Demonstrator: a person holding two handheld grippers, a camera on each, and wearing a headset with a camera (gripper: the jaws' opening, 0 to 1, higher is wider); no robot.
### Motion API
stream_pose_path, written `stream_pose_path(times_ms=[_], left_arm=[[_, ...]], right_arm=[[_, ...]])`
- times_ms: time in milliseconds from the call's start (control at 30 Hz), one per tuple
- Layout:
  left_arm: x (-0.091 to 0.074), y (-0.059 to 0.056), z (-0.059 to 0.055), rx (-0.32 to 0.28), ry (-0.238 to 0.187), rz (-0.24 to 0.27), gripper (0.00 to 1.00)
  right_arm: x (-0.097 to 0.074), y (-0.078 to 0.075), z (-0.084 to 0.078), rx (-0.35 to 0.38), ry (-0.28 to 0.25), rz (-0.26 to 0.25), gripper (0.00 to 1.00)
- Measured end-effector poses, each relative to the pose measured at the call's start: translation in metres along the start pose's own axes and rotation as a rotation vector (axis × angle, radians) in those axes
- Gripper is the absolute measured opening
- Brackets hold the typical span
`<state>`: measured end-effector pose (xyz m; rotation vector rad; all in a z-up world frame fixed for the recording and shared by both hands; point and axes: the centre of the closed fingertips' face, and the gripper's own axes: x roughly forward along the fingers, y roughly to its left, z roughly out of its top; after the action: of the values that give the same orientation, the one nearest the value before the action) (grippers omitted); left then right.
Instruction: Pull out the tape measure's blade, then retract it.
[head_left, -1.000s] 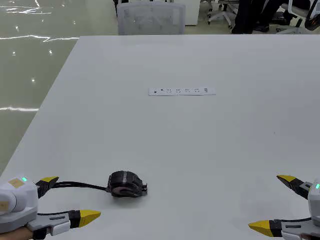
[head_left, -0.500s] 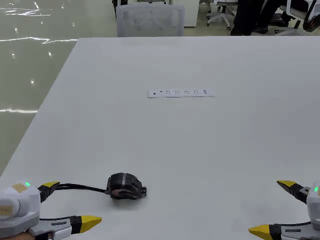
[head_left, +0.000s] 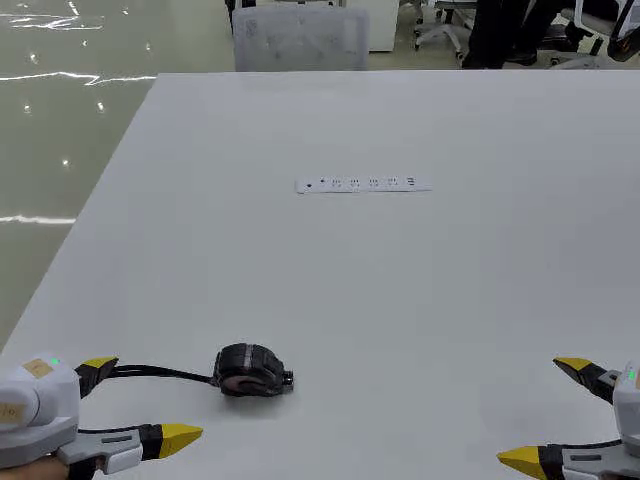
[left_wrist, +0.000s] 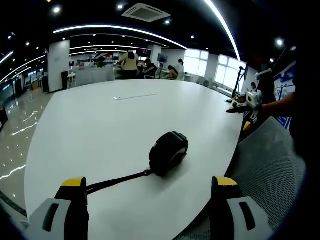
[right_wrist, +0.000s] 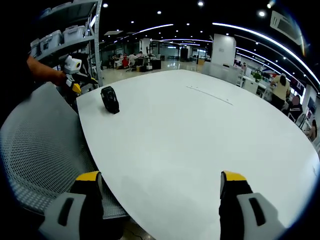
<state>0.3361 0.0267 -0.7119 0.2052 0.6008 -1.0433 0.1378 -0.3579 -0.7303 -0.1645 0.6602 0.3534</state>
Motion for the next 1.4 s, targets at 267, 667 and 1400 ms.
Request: stream_pose_path(times_ms=[267,667,1400], left_arm=[[0.000,0.000,-0.001,0.010,0.007,-0.010,1.00],[0.006,-0.004,0.009,0.124,0.055,-0.046,0.99],[0.045,-0.015,0.015,0.388,0.273,-0.236,0.97]], right_arm=[[0.000,0.004,0.002,-0.015,0.001,0.005,0.99],[0.003,0.002,0.011,-0.033,0.001,0.015,0.99],[0.017,0.016,0.031,-0.115,0.032,0.071,1.00]])
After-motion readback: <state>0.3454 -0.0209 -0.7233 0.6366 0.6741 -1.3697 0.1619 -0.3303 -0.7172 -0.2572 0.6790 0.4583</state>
